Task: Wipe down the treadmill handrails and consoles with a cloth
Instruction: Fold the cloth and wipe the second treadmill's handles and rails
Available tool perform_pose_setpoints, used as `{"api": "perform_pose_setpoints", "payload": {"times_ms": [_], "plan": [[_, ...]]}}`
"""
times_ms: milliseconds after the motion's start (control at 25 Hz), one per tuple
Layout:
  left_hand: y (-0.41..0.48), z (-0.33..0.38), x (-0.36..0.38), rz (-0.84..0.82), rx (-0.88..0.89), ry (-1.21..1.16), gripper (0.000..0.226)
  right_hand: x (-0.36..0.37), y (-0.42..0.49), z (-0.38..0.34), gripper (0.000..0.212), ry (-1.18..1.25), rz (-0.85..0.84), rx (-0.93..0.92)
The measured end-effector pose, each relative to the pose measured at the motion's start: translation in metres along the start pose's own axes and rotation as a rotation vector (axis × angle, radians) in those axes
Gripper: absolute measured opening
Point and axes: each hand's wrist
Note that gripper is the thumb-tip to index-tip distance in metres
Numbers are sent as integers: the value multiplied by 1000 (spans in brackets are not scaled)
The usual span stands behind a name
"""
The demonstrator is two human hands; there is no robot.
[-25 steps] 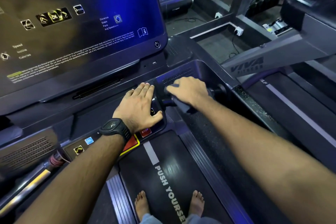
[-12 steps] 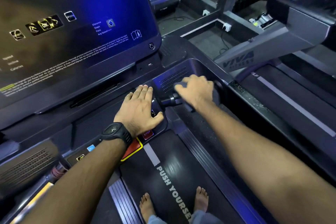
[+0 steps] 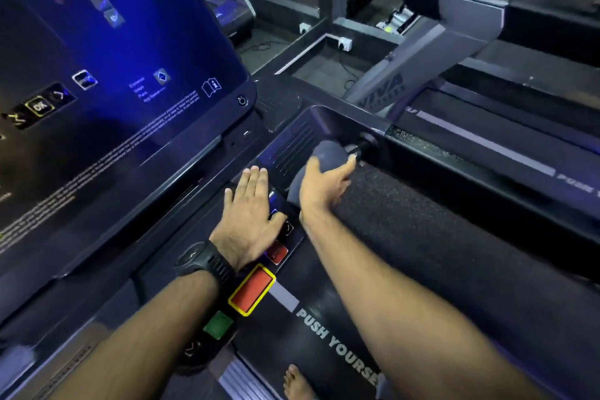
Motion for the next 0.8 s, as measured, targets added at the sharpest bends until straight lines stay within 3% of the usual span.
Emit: {"api": "perform_pose_setpoints", "payload": {"times_ms": [240,360,520,800], "plan": [[-1,-2,-6,-26,49,17,86,-1,8,17,67,191,66,222],[2,-2,-7,-10,101,113,88,0,24,12,59,235,156,250],[5,-5,-6,7,135,94,89,5,13,15,73,169,132,244],[8,-5,-3,9,163,48,95,8,31,19,68,202,161,318]]}}
Point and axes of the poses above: each hand's wrist, its own y-axis towards the middle knuckle, its own x-axis out of the palm, z = x × y, and after that the axes turned 8 degrees about z, right-handed
